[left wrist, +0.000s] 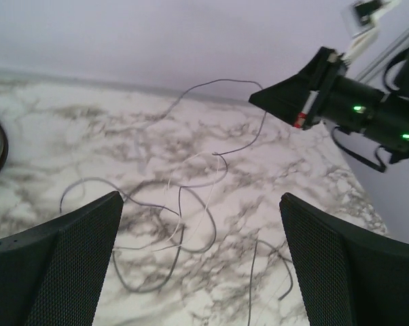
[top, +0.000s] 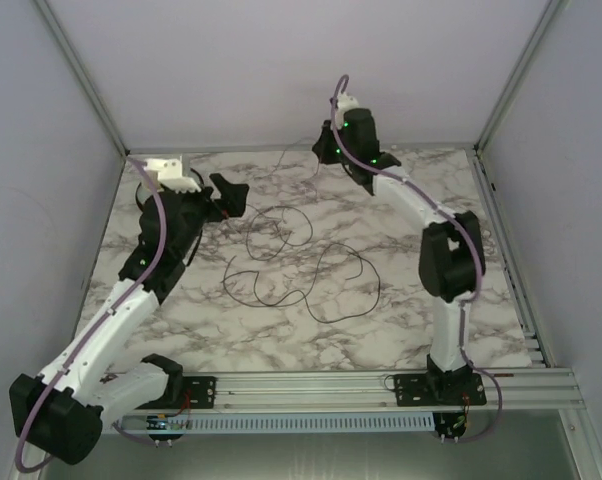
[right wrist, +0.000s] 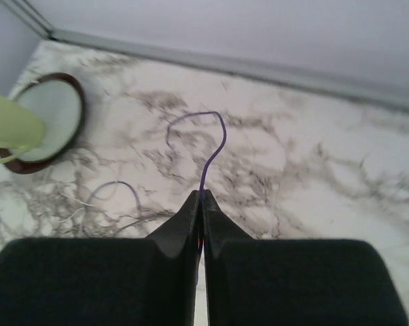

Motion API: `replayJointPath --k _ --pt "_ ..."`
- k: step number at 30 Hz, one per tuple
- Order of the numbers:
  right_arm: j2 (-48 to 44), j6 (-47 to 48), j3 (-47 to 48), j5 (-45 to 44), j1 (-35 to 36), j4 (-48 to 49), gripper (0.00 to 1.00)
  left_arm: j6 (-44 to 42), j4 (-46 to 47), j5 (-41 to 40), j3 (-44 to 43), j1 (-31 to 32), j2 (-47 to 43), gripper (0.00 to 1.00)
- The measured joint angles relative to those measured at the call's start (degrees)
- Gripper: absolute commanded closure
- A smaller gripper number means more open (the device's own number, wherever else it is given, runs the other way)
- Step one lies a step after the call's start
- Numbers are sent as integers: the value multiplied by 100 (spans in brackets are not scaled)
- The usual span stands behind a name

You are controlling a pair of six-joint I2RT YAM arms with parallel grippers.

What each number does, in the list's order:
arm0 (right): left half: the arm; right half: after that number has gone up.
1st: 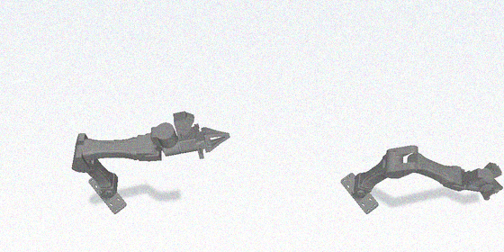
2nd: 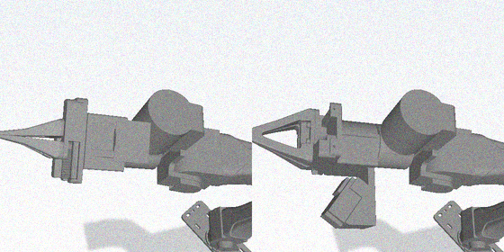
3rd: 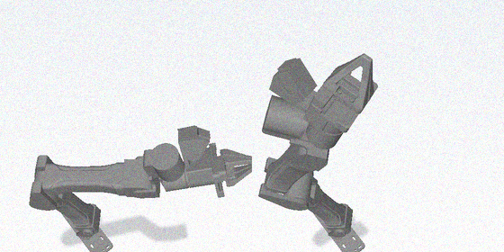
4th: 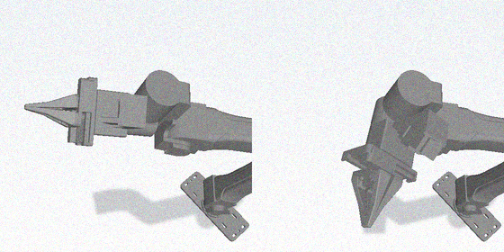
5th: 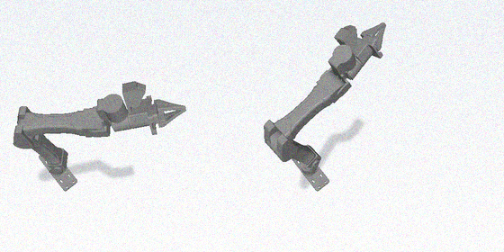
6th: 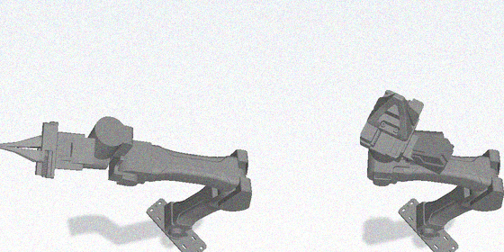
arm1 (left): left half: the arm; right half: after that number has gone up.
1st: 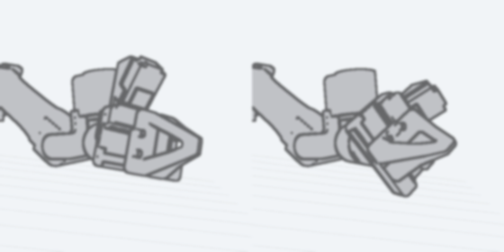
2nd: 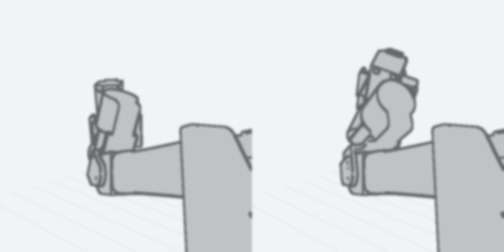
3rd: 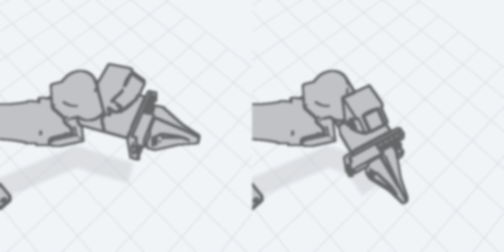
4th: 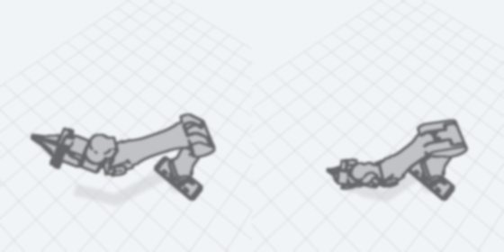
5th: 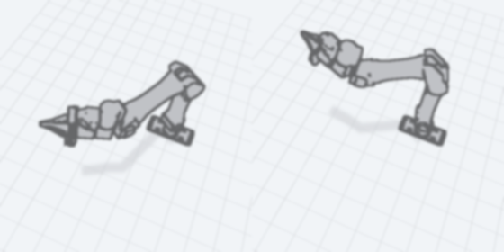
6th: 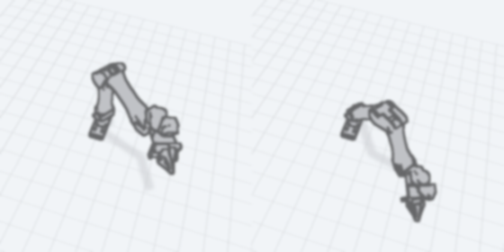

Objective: Zip-tie the wires
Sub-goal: Pick up the cable at the center of the board, then straighten the cable at the center of the board.

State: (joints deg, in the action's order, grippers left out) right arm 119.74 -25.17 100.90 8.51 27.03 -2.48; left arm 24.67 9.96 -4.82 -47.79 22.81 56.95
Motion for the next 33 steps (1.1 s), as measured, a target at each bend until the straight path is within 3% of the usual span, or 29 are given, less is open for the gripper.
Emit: replayJointPath --k 4,13,23,29,33 --pt "-852 772 33 249 -35 -197 100 -605 232 315 -474 0 459 0" --pt "-1755 1860 96 748 -249 -1067 100 -1532 1565 999 -466 0 1493 0" --pt "-2245 2319 225 1180 -280 -1679 100 -962 2852 2151 -1366 24 3071 0" --pt "-2367 2328 225 1327 -280 -1799 100 -671 3381 2396 -1641 240 3661 0" --pt "-2435 2319 205 1427 -280 -1832 100 -562 3497 2483 -1838 407 4050 13"
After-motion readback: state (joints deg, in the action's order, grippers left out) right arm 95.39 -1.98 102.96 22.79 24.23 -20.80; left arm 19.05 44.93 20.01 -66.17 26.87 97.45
